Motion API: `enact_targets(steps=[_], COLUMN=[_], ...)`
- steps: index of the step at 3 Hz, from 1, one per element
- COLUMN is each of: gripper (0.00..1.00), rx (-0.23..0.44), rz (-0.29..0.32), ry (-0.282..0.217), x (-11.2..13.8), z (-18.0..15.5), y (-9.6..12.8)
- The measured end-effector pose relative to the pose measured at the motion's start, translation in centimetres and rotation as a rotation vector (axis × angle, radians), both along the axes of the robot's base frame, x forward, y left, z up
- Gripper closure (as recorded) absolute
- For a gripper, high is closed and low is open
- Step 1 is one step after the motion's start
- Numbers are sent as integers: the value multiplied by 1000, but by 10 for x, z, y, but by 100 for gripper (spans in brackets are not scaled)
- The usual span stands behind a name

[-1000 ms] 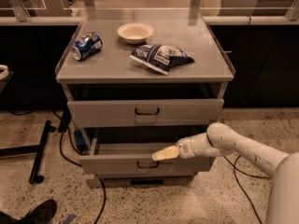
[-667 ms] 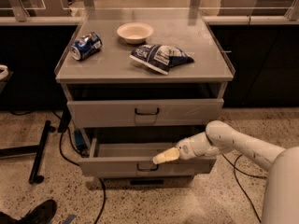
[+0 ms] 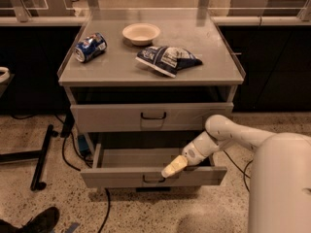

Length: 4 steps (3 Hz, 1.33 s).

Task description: Open middle drawer

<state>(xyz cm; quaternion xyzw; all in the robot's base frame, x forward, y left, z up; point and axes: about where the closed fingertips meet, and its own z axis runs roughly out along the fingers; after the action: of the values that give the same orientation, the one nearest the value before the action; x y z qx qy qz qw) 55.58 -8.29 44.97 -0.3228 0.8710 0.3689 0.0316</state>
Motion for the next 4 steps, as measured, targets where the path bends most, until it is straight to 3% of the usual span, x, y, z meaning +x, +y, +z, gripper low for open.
enact_targets(steps=[2,4], gripper=[0,0], rx=[-123,-100], rz=[130,182], ry=[111,219], x=[-18,-51], z=[-8,-43], y=[-13,-36])
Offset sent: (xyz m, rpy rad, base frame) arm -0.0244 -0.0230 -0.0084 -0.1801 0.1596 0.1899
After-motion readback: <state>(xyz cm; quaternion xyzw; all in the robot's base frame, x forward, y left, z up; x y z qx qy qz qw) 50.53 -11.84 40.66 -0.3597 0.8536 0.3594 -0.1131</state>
